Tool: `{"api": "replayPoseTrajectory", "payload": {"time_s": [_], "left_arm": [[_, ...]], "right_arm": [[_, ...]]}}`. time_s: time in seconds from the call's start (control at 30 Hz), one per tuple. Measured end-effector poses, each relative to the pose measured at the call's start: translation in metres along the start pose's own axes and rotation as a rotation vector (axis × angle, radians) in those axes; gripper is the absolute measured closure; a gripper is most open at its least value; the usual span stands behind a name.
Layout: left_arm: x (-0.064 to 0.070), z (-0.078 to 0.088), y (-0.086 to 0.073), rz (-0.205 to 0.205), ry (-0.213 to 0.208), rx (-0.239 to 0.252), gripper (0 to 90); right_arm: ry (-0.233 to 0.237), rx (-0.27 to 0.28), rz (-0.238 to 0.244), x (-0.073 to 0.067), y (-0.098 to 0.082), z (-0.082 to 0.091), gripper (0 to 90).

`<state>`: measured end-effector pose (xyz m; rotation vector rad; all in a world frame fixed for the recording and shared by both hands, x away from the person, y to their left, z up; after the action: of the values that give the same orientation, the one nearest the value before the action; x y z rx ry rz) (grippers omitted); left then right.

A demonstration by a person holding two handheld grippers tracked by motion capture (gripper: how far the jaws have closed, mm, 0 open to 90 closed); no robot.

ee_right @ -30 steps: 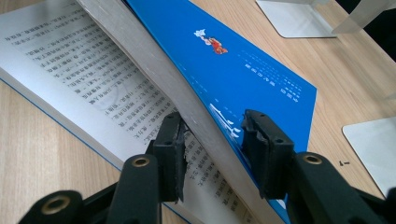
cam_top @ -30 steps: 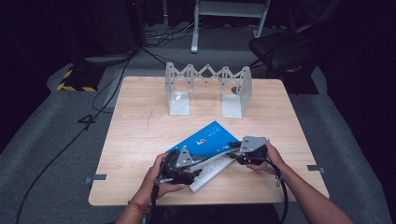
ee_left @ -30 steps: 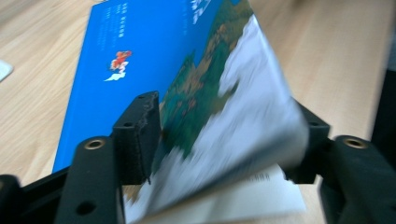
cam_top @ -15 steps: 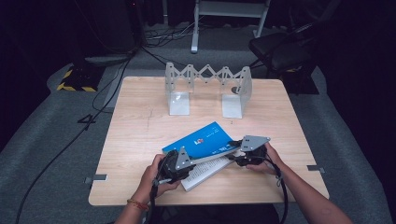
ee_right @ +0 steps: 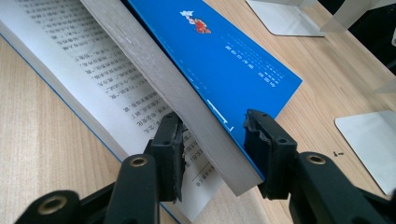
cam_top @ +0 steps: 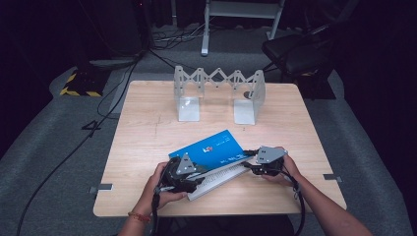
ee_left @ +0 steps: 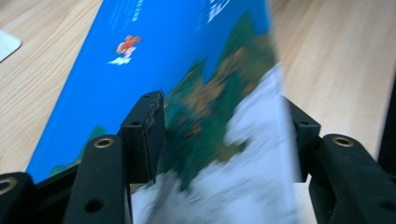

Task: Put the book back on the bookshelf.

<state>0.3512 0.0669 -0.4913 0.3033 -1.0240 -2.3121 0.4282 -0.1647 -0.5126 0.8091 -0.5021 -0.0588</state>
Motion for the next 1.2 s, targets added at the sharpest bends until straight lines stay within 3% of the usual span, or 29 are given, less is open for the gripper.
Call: {"api": "replayPoseTrajectory", "payload": {"time_s": [0.17, 0.3, 0.37, 0.57, 0.7, 0.8, 0.9, 1.03, 1.13, 1.2], "left_arm": [[0.008, 0.000, 0.007, 0.002, 0.022, 0.006, 41.6], [0.005, -0.011, 0.002, 0.003, 0.092, -0.052, 39.6], [0.003, -0.012, 0.001, 0.004, 0.106, -0.057, 40.1], [0.000, -0.011, -0.005, -0.056, 0.086, -0.064, 54.4], [-0.002, -0.010, -0.005, -0.034, 0.085, -0.054, 55.2], [-0.002, -0.014, -0.006, -0.025, 0.118, -0.082, 40.3], [-0.001, -0.022, -0.007, -0.038, 0.158, -0.101, 34.0], [-0.005, -0.022, -0.007, -0.036, 0.156, -0.084, 48.6], [-0.007, -0.019, -0.007, -0.084, 0.181, -0.081, 55.9], [-0.010, -0.016, -0.005, -0.084, 0.183, -0.070, 62.1]], "right_arm": [[-0.020, -0.014, 0.018, -0.006, 0.001, 0.001, 58.8], [-0.026, -0.024, 0.010, -0.009, 0.004, 0.002, 59.3], [-0.024, -0.025, 0.007, -0.010, 0.004, 0.002, 59.4], [-0.028, -0.030, 0.014, -0.014, 0.005, 0.001, 59.1], [-0.022, -0.024, 0.014, -0.015, 0.007, 0.000, 59.3], [-0.017, -0.020, 0.008, -0.013, 0.007, 0.001, 59.3], [-0.017, -0.026, 0.011, -0.014, 0.008, 0.001, 59.3], [-0.020, -0.026, 0.018, -0.013, 0.009, 0.001, 59.2], [-0.019, -0.017, 0.016, -0.012, 0.010, 0.001, 59.2], [-0.011, -0.008, 0.009, -0.013, 0.011, 0.000, 59.4]]}}
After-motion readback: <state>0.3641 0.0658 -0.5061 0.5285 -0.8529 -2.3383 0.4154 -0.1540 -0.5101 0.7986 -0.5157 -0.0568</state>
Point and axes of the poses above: each handheld gripper's, and its own axes: z roughly backward along the jaws, y roughly out of its top, x roughly to its right, the point moved 7 cm from there along -z, roughly forward along the jaws, and after that the axes turned 6 degrees about z, right-handed, at the moved point
